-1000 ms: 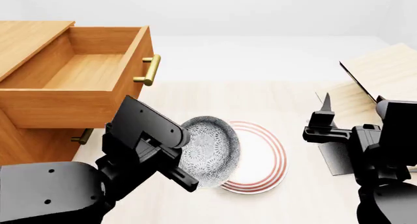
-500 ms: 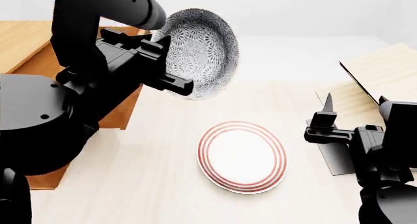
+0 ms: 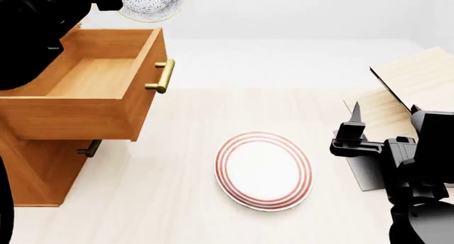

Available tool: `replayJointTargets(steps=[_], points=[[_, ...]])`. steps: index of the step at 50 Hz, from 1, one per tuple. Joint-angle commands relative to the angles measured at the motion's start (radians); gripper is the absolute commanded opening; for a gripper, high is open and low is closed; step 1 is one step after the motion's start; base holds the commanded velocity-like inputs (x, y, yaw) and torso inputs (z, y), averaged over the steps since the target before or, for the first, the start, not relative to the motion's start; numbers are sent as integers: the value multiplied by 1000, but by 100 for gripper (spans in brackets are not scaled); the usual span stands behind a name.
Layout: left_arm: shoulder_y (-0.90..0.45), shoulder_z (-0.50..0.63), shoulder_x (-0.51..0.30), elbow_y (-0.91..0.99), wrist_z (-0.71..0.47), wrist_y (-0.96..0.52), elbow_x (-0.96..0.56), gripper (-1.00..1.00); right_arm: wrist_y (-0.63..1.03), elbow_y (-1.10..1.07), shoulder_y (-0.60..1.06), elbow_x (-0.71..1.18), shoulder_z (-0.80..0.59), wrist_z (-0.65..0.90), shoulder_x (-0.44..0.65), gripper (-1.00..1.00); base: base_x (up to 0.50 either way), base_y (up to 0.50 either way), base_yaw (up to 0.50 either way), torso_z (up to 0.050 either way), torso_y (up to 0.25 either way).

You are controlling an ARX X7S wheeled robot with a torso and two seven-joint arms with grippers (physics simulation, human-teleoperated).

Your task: Open the top drawer of the cabinet and put the bowl in it.

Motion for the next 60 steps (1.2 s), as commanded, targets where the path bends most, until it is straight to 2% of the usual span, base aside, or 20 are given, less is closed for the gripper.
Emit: replayJointTargets(steps=[1, 24, 48, 60], points=[[-35, -4, -23, -123, 30, 66, 106, -100, 0, 3, 2, 4, -3, 5, 2, 100, 0, 0, 0, 0, 0], [37, 8, -38, -358, 101, 212, 250, -100, -7, 14, 6, 5, -17, 14, 6, 100, 0, 0, 0, 0, 0], [129, 18, -47, -521, 160, 331, 335, -100, -22, 29, 1, 0, -34, 22, 9, 100, 0, 0, 0, 0, 0], [124, 31, -26, -618, 193, 384, 375, -100, -25, 36, 1, -2, -45, 27, 9, 100, 0, 0, 0, 0, 1]])
